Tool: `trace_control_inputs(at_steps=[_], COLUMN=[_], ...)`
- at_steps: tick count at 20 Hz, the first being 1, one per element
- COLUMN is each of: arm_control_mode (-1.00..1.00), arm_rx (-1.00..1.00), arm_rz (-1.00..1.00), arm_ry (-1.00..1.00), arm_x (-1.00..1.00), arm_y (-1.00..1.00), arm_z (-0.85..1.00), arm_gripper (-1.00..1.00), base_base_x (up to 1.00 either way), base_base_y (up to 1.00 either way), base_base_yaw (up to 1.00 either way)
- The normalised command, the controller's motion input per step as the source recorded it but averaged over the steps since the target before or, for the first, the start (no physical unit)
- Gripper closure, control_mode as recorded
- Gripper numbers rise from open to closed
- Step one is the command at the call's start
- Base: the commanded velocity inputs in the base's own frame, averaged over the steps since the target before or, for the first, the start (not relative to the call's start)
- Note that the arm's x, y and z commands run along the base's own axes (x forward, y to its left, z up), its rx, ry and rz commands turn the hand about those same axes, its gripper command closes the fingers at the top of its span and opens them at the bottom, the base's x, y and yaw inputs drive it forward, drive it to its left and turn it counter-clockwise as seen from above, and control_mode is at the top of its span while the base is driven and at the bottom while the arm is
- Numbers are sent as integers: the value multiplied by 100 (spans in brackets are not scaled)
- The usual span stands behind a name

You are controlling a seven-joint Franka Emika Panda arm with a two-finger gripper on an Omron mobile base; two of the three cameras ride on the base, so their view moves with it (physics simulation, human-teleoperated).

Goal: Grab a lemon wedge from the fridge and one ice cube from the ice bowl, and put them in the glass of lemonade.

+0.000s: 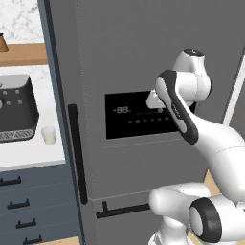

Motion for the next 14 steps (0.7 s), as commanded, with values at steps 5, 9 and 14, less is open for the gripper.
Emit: trace_control_inputs(at_steps=[5,9,14], arm_control_mode=[-100,-100,-100], arm_rx=[0,1,0], arm_rz=[-6,-14,-8], arm_ry=[0,0,0], arm_x=[-58,-81,-69], arm_y=[-17,-26,-7], arm_z=[-10,-21,-34], arm_gripper=[-100,-100,-100], base_base_x=[0,0,0], base_base_y=[0,0,0], base_base_yaw=[0,0,0])
